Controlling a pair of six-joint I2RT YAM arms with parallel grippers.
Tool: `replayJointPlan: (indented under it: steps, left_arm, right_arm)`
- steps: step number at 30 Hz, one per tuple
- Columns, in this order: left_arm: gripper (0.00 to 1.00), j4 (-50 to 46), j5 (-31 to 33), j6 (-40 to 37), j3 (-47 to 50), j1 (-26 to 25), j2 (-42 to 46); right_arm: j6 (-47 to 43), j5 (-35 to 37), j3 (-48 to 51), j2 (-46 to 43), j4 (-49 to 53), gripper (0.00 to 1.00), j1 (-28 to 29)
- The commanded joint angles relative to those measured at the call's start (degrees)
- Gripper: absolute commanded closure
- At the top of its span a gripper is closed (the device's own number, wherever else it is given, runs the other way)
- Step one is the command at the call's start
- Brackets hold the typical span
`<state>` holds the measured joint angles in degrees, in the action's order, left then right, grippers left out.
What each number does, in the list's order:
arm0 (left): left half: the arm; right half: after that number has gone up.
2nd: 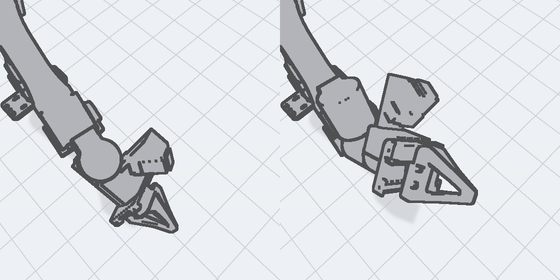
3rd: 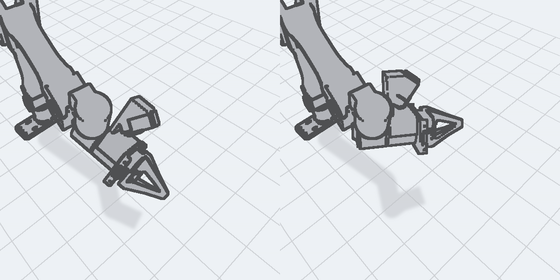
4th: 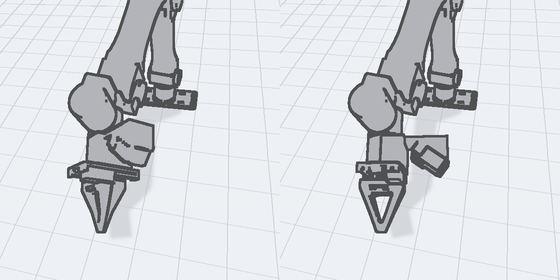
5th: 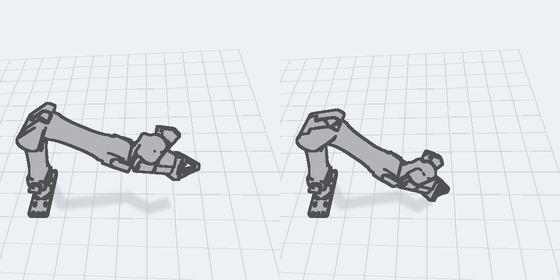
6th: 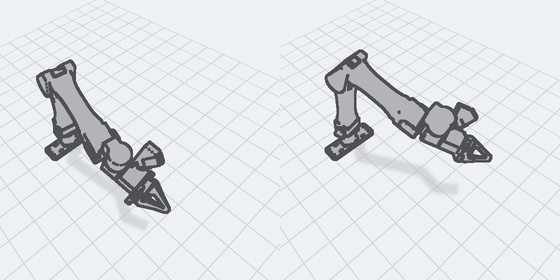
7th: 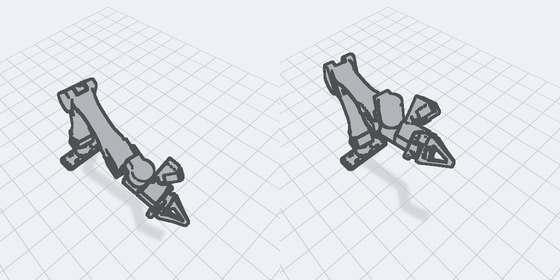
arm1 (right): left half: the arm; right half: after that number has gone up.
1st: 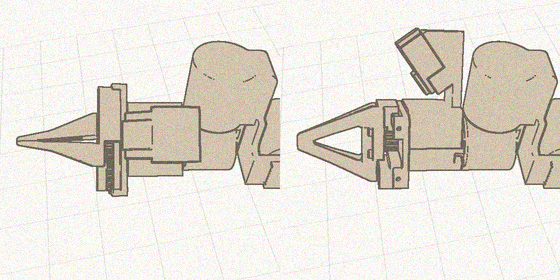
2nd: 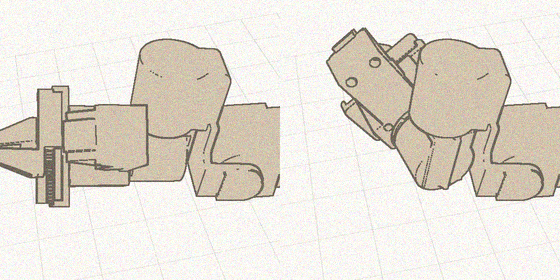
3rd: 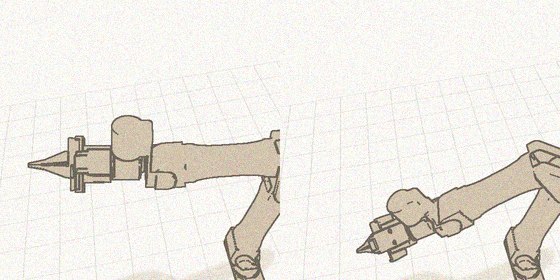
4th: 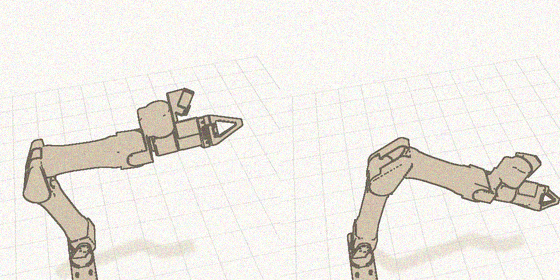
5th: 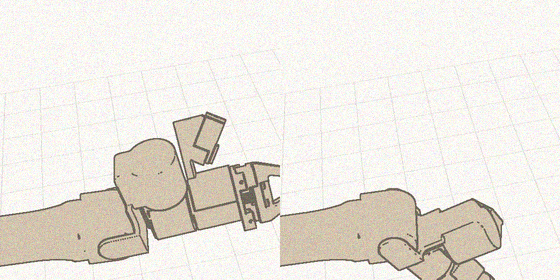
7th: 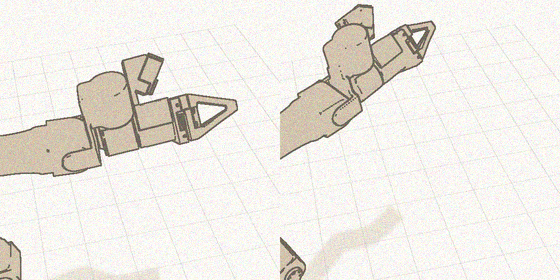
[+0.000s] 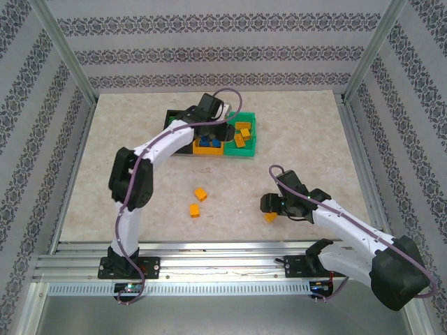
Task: Sort the legos into containers by color
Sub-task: Place the lego in the container, then pick up the lego from the bottom-center of the table.
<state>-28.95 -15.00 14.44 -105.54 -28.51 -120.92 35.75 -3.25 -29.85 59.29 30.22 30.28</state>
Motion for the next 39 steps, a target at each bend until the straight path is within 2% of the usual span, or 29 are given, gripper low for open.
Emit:
replayJointPlan:
  steps: [1, 4, 5, 7, 8, 11, 16, 24, 27, 31, 39]
  left_arm:
    - [0.66, -6.4, -1.1, -2.7, -10.7, -0.7, -6.2]
    - [0.65, -11.2, 0.1, -3.7, -20.4, -1.1, -12.1]
    - [0.61, -12.9, 0.7, -4.0, -23.4, -1.2, -13.9]
    - [0.48, -16.2, 2.4, -4.7, -28.1, -1.4, -16.5]
    - [0.44, -17.8, 3.0, -5.0, -29.9, -1.6, -17.4]
    - [0.42, -19.1, 2.9, -5.6, -28.8, -1.9, -16.5]
    - [0.33, -17.6, 2.9, -7.9, -21.2, -2.6, -9.9]
    - [0.32, -6.6, 1.5, -6.1, 0.1, -2.8, 6.6]
    - [0.32, -1.3, 1.6, -4.7, 10.5, -2.8, 14.1]
    - [0.32, 5.2, 2.3, -2.6, 24.3, -2.8, 23.7]
    - [0.32, 9.4, 2.4, 1.3, 43.4, -2.8, 36.8]
  right_arm:
    - [3.2, -1.2, 2.8, -0.8, 0.6, 0.33, 1.5]
    - [5.4, -0.4, 3.6, -0.8, -0.6, 0.32, 4.0]
    - [6.0, 0.2, 3.6, -0.6, -0.6, 0.32, 4.8]
    - [6.5, 0.8, 3.7, 0.1, -0.5, 0.30, 5.7]
    - [6.7, 0.7, 3.6, 0.7, -0.6, 0.29, 6.0]
    - [7.3, 0.5, 3.8, 1.9, -0.8, 0.26, 6.7]
    - [8.1, 0.9, 3.8, 2.8, -1.3, 0.26, 7.0]
    - [6.5, 2.8, -0.4, 11.9, -3.6, 0.27, 8.0]
    - [6.3, 4.1, -1.5, 14.6, -4.0, 0.31, 9.1]
    - [4.7, 4.3, -2.8, 16.7, -4.8, 0.45, 10.0]
    - [1.0, 5.8, -7.7, 16.9, -3.1, 0.50, 9.8]
